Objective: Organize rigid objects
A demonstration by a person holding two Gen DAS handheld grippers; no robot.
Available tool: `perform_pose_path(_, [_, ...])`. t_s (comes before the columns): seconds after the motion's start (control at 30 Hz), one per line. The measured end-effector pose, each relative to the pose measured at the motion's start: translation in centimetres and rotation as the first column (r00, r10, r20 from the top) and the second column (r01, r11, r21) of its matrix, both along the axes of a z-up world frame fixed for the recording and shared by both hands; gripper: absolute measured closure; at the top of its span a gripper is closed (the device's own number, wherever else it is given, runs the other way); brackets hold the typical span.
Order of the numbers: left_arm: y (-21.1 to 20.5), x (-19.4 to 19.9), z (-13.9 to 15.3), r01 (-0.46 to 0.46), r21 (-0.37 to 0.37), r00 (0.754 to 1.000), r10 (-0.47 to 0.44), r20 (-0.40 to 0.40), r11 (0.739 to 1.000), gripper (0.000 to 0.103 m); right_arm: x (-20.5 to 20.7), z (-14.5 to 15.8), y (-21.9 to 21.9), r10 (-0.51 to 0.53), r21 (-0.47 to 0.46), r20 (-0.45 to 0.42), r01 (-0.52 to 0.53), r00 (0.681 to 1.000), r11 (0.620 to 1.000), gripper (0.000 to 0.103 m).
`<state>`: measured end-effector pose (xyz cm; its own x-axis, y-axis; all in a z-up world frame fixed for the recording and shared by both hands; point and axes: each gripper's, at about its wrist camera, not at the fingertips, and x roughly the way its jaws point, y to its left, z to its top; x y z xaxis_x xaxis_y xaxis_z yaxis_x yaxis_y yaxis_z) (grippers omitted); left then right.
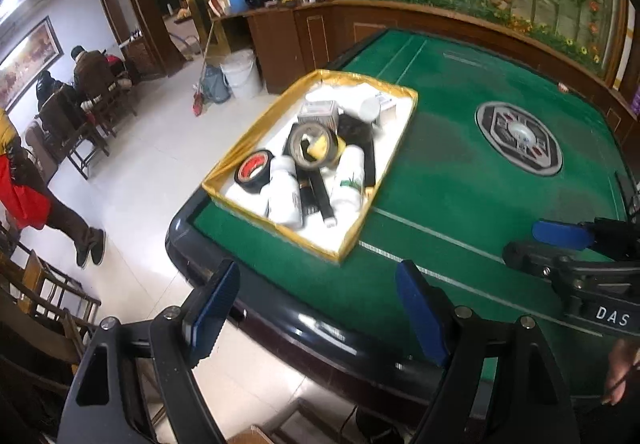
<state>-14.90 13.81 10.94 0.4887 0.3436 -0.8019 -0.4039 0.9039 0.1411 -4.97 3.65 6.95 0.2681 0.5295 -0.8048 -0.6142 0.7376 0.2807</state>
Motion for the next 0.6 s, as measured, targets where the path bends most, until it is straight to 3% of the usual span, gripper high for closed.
perform_pose_path(0.17, [-0.4, 0.1, 0.5, 0.001, 0.015, 0.999, 0.0, -0.049, 1.0, 0.022, -0.5, 1.2, 0.3, 0.011, 0.007, 0.04, -0.011, 0.999, 1.0, 0.05])
perform_pose_path(0.2, [-0.5, -0.1, 0.7, -0.004, 0.028, 0.999, 0.005, -0.05, 1.0, 0.022, -0.6, 1.4, 0.3, 0.009, 0.005, 0.046, -0.009, 0.999, 1.0, 0.043])
perform_pose_path(0.47, [-0.4, -1.2, 2.5, 0.004, 0.068, 1.0, -0.004, 0.012, 0.998, 0.022, -1.4, 2.6, 0.3, 0.007, -0.003, 0.104, -0.007, 0.995, 1.0, 0.04])
perform_pose_path(0.6, [0.4, -1.5, 2.4, 0.012, -0.002, 0.999, -0.012, 0.032, 1.0, 0.022, -1.7, 2.8, 0.6, 0.017, 0.0, 0.096, -0.018, 0.995, 1.0, 0.04])
